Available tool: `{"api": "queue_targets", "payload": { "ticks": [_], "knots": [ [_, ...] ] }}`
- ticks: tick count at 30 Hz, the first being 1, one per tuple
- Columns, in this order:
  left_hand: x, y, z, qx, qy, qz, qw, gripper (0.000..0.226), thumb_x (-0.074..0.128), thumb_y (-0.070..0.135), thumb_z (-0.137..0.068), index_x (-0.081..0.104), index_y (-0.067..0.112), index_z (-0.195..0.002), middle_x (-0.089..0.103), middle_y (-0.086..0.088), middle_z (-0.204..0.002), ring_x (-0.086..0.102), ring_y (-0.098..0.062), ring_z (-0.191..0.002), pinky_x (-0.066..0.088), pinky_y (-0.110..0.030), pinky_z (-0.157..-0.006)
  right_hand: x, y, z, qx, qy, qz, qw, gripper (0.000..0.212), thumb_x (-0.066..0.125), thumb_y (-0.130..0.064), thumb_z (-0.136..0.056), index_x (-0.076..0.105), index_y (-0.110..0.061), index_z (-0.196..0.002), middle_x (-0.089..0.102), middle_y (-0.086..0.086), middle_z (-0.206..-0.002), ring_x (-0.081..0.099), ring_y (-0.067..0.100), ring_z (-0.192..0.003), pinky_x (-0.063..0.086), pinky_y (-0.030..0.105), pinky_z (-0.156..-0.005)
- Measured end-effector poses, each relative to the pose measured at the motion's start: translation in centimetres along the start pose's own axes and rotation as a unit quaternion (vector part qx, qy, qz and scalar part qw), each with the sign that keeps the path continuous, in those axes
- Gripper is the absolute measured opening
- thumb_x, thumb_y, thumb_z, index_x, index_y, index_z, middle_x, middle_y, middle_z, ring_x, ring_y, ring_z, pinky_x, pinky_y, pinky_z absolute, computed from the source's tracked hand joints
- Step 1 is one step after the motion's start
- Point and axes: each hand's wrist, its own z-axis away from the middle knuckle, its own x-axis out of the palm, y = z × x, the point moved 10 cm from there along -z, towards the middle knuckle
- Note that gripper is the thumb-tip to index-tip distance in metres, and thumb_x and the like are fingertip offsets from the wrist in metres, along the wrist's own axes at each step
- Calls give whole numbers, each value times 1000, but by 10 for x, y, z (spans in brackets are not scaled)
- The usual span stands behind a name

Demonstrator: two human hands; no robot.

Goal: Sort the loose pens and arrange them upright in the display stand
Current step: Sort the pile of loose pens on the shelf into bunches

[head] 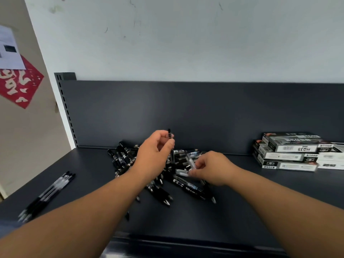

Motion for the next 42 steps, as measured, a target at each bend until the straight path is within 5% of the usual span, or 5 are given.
{"api": "queue_targets", "payload": {
  "ticks": [8, 19, 23, 30, 42],
  "knots": [
    [77, 37, 22, 224, -236, -221, 919, 21, 73, 14, -81, 73, 25, -100, 58, 7, -86, 58, -5, -83, 46, -19, -81, -23, 45, 15, 83, 75, -116, 987, 25, 71, -39, -83, 68, -20, -68, 60, -3, -59, 53, 10, -56, 40, 23, -53],
    [128, -14, 36, 130, -439, -381, 803, 29, 72, 22, -83, 70, 23, -112, 68, 5, -110, 62, -10, -101, 47, -24, -90, -24, 72, 24, 69, 58, -127, 988, 22, 73, -39, -81, 68, -22, -67, 58, -7, -54, 51, 4, -53, 42, 22, -59],
    [126, -10, 27, 140, -390, -385, 825, 29, 70, 25, -85, 70, 21, -113, 68, 4, -108, 61, -11, -100, 45, -22, -88, -21, 74, 23, 54, 54, -151, 986, 18, 76, -39, -79, 73, -21, -78, 62, -10, -58, 53, 1, -54, 45, 21, -63],
    [51, 33, -1, 76, -121, -85, 986, 19, 77, 13, -79, 73, 23, -95, 69, 13, -77, 60, 11, -65, 46, -6, -69, -44, 38, 16, -4, 120, -266, 956, 14, 76, -28, -81, 75, -31, -94, 68, -7, -66, 56, 0, -56, 50, 26, -66],
    [-104, -5, 1, -87, 1, 145, 986, 17, 70, 11, -85, 71, 8, -101, 71, -18, -101, 67, -19, -82, 58, -29, -71, -7, -147, -6, -118, 45, -313, 941, 10, 71, -29, -86, 75, -24, -94, 73, -5, -79, 63, 8, -72, 55, 36, -81]
  ]
}}
